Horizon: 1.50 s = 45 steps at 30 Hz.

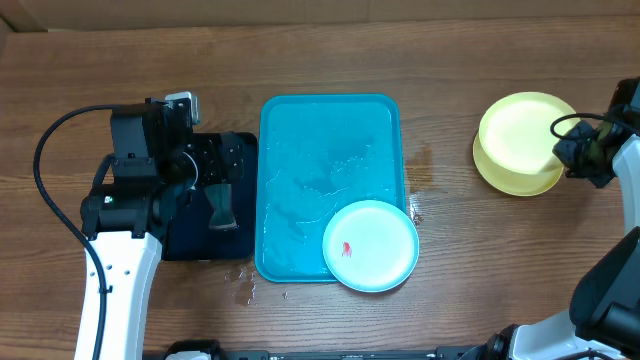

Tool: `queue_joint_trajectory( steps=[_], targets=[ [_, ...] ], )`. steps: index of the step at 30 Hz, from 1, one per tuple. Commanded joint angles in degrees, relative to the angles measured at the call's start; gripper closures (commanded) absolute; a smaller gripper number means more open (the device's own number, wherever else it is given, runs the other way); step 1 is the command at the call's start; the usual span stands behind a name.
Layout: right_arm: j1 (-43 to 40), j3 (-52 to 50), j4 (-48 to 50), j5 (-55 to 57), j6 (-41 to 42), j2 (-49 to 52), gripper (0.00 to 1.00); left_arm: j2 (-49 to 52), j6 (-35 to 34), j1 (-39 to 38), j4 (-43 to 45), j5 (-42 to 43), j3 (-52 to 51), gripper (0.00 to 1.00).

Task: Clean dirty plates on tray and stack at the side
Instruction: 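Carry the yellow plate right and stack it on the first yellow plate, then release the plate and move the right gripper back toward the tray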

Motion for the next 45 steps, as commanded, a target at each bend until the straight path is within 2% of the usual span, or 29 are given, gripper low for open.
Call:
queue_joint_trajectory(
  steps=[1, 7, 8, 9, 10, 14, 22, 24, 31, 38, 42, 45],
  targets=[
    [0.09, 0.09, 0.37, 2.95, 1.36, -0.79, 0.96, -0.13, 1.31, 0.31, 0.02, 1.09, 1.03, 0.00],
    [0.09, 0.07, 0.37, 3.02, 1.53, 0.46, 0.96, -0.13, 1.29, 0.31, -0.02, 1.11, 1.03, 0.00],
    [0.09, 0.07, 0.35, 2.99, 1.53, 0.63, 0.85, -0.13, 1.29, 0.31, -0.02, 1.11, 1.03, 0.00],
    [0.09, 0.07, 0.35, 2.82, 1.51, 0.72, 0.58, -0.13, 1.29, 0.31, 0.00, 1.11, 1.03, 0.00],
    [0.09, 0.07, 0.35, 2.75, 1.53, 0.72, 0.45, -0.13, 1.29, 0.31, 0.00, 1.11, 1.03, 0.00],
    [0.09, 0.13, 0.15, 0.92, 1.51, 0.70, 0.45, -0.13, 1.31, 0.31, -0.15, 1.09, 1.03, 0.00],
    [1.01, 7.32, -8.13, -7.65, 1.46, -2.56, 0.60, -0.13, 1.31, 0.31, -0.33, 1.09, 1.03, 0.00],
    [2.36, 7.61, -9.64, -10.54, 1.44, -4.66, 0.60, -0.13, 1.31, 0.31, -0.39, 1.11, 1.03, 0.00],
    [14.58, 6.99, -17.22, -14.21, -1.18, -7.82, 0.60, -0.13, 1.31, 0.31, -0.39, 1.09, 1.03, 0.00],
    [29.44, -2.54, -18.51, -14.47, -0.92, -7.80, 0.60, -0.13, 1.33, 0.31, -0.42, 1.07, 1.03, 0.00],
    [36.44, -12.20, -14.60, -14.80, 2.16, -7.82, 0.50, -0.13, 1.31, 0.31, -0.46, 1.11, 1.03, 0.00],
    [39.71, -17.70, -10.78, -15.82, 3.28, -7.82, 0.32, -0.13, 1.33, 0.31, -0.42, 1.09, 1.03, 0.00]
  ],
)
